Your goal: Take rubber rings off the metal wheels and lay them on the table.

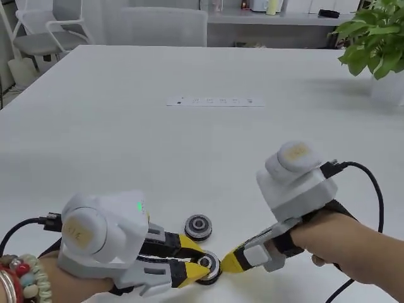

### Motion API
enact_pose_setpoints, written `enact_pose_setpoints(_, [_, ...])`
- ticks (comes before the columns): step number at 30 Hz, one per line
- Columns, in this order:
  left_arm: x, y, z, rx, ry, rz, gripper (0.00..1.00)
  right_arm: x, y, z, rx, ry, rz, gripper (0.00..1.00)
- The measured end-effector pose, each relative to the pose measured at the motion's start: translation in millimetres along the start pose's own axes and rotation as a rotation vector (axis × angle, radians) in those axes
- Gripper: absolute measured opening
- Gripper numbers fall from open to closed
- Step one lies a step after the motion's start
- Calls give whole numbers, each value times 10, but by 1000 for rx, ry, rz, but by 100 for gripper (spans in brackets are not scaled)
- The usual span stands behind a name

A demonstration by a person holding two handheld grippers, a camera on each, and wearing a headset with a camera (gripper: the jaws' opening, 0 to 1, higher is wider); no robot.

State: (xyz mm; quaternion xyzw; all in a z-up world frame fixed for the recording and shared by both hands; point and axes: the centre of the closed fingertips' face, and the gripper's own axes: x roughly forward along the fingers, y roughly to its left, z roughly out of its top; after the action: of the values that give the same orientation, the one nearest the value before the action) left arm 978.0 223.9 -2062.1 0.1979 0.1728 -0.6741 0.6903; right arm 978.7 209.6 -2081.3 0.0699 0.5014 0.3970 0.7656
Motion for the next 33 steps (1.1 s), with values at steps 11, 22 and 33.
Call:
enact_pose_setpoints(11, [4, 6, 0, 12, 6, -4, 8, -23, 50, 9, 67, -21, 49, 0])
enact_pose_setpoints(22, [8, 32, -3, 4, 4, 11, 8, -46, 89, 89, 80, -54, 61, 0])
enact_pose_setpoints(33, [10, 36, 1, 5, 3, 13, 8, -51, 108, 113, 64, -54, 58, 0])
